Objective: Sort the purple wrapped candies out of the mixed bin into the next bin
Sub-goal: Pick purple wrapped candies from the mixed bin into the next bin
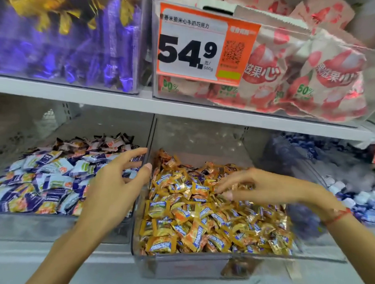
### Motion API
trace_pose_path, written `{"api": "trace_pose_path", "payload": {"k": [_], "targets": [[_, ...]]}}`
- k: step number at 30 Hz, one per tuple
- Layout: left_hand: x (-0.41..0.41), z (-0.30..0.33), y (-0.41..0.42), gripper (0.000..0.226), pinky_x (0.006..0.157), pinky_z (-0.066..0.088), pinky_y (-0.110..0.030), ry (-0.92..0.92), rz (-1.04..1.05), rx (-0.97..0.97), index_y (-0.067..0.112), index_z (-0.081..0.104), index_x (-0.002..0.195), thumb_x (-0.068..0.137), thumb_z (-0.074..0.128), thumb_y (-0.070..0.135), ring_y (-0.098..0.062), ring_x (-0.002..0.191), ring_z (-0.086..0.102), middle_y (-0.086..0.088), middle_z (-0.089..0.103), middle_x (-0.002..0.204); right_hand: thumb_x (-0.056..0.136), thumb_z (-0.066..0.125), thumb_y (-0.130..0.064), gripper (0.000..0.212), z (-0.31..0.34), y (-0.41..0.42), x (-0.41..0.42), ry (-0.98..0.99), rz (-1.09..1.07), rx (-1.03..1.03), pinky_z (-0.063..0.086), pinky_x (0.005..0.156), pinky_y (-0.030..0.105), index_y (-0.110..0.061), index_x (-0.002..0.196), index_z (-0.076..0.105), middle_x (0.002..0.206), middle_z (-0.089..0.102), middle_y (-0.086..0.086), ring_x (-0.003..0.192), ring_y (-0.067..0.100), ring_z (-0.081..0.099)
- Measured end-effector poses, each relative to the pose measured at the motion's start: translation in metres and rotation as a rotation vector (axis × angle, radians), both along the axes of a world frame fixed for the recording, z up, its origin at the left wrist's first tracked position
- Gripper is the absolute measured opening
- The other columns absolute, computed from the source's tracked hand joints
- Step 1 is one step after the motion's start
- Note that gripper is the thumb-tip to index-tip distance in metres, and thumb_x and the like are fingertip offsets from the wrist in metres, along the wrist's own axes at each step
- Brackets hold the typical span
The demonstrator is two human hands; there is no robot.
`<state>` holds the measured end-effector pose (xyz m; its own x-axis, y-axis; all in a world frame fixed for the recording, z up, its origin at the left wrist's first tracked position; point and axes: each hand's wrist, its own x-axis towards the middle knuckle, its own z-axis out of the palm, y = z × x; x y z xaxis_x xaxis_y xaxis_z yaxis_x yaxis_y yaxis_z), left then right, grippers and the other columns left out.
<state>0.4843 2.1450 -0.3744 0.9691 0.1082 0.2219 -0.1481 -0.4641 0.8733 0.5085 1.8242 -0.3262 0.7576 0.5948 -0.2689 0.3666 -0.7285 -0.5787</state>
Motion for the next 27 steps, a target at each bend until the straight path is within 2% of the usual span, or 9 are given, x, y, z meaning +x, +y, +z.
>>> {"api": "trace_pose_path", "payload": {"k": [5,7,9,14,16,18,21,24,27], "targets": [[-0.002,-0.002,0.000,0.033,0.072,0.049,-0.023,-0.025,0.015,0.013,0.045,0.056,0.122,0.090,0.057,0.040,0.016,0.078,0.057,0.017,0.061,0.105,0.100,0.046,-0.018,0.030,-0.041,0.070,0.061,-0.227,-0.233,-0.253,0.041,0.099,0.022,-0.020,0.125,0.063,0.130,0.060,-0.007,0.115,0.013,0.058],[-0.003,-0.001,-0.002,0.032,0.068,0.049,-0.023,-0.033,0.012,0.008,0.045,0.055,0.122,0.091,0.056,0.038,0.007,0.072,0.062,0.020,0.061,0.100,0.097,0.051,-0.021,0.037,-0.057,0.079,0.078,-0.176,-0.230,-0.340,0.039,0.100,0.023,-0.016,0.134,0.055,0.137,0.055,0.000,0.122,0.019,0.053],[-0.004,0.000,-0.003,0.032,0.065,0.049,-0.024,-0.033,0.006,0.003,0.045,0.055,0.122,0.091,0.055,0.038,-0.003,0.067,0.064,0.025,0.060,0.089,0.094,0.054,-0.022,0.045,-0.070,0.087,0.092,-0.094,-0.230,-0.423,0.044,0.103,0.033,-0.013,0.138,0.049,0.138,0.053,0.006,0.122,0.026,0.053],[-0.001,0.000,-0.002,0.030,0.068,0.046,-0.020,-0.044,-0.006,-0.005,0.044,0.055,0.120,0.092,0.055,0.038,0.020,0.076,0.055,0.022,0.059,0.103,0.088,0.054,-0.010,0.042,-0.068,0.094,0.097,-0.129,-0.211,-0.488,0.053,0.080,0.034,-0.006,0.130,0.052,0.124,0.058,0.011,0.104,0.028,0.059],[-0.002,0.001,-0.002,0.030,0.068,0.048,-0.025,-0.030,-0.006,-0.006,0.046,0.054,0.121,0.091,0.054,0.041,0.014,0.075,0.058,0.022,0.059,0.107,0.089,0.063,-0.020,0.039,-0.064,0.087,0.089,-0.198,-0.263,-0.382,0.048,0.072,0.023,-0.011,0.127,0.059,0.115,0.060,0.004,0.095,0.020,0.057],[-0.003,0.002,-0.002,0.030,0.067,0.051,-0.030,-0.031,-0.007,-0.006,0.047,0.054,0.120,0.091,0.054,0.042,0.006,0.070,0.062,0.026,0.058,0.103,0.087,0.070,-0.025,0.034,-0.058,0.078,0.076,-0.239,-0.353,-0.195,0.049,0.076,0.022,-0.014,0.118,0.066,0.116,0.065,0.001,0.092,0.014,0.063],[-0.004,0.003,-0.002,0.028,0.067,0.050,-0.028,-0.053,-0.015,0.004,0.047,0.056,0.118,0.091,0.055,0.039,0.005,0.071,0.062,0.026,0.058,0.106,0.086,0.071,-0.020,0.022,-0.044,0.068,0.043,-0.204,-0.477,0.148,0.043,0.057,0.006,-0.014,0.107,0.070,0.098,0.066,-0.012,0.060,-0.007,0.062],[-0.004,0.004,-0.002,0.024,0.082,0.050,-0.033,-0.115,-0.028,0.023,0.050,0.056,0.109,0.091,0.057,0.034,0.003,0.090,0.061,0.029,0.053,0.117,0.081,0.076,-0.026,0.017,-0.036,0.062,0.019,-0.190,-0.586,0.390,0.046,0.070,0.010,-0.023,0.098,0.075,0.092,0.071,-0.019,0.075,-0.008,0.066],[-0.005,0.008,-0.004,0.022,0.097,0.044,-0.032,-0.233,-0.031,0.093,0.049,0.056,0.108,0.090,0.062,0.036,-0.002,0.112,0.053,0.032,0.050,0.121,0.078,0.077,-0.023,0.020,-0.026,0.068,-0.001,-0.044,-0.666,0.616,0.054,0.076,0.017,-0.021,0.098,0.075,0.096,0.075,-0.005,0.084,0.008,0.071]]}}
